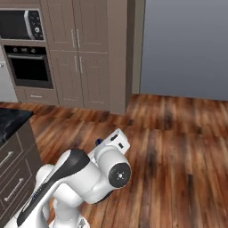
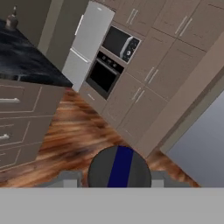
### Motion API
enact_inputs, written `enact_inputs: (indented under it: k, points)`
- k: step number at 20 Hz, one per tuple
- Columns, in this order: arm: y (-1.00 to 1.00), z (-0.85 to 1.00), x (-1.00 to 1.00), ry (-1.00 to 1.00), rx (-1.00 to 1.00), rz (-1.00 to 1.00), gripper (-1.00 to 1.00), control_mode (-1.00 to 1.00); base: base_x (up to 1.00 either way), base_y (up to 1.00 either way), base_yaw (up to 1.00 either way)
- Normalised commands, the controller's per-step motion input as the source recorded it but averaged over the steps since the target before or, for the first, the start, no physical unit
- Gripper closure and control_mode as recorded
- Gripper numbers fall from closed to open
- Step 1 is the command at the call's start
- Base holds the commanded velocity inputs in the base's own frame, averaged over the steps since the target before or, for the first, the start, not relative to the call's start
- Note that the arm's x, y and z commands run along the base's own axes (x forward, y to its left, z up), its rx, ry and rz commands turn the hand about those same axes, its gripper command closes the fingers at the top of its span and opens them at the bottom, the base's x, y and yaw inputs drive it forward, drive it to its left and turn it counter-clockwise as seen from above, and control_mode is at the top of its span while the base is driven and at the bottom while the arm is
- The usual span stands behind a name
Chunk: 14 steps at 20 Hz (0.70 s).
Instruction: Move the drinks to the dining counter.
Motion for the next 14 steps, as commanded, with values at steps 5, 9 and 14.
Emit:
enact_inputs:
  k: [5, 9, 14]
  points:
    - [0.00, 0.00, 0.00, 0.00, 0.00, 0.00, 1.00, 1.00, 0.61, 0.23, 0.32]
    - [0.00, 0.00, 0.00, 0.00, 0.00, 0.00, 1.00, 1.00, 0.41, 0.22, 0.39]
    - [0.00, 0.00, 0.00, 0.00, 0.00, 0.00, 1.00, 1.00, 0.38, 0.11, 0.42]
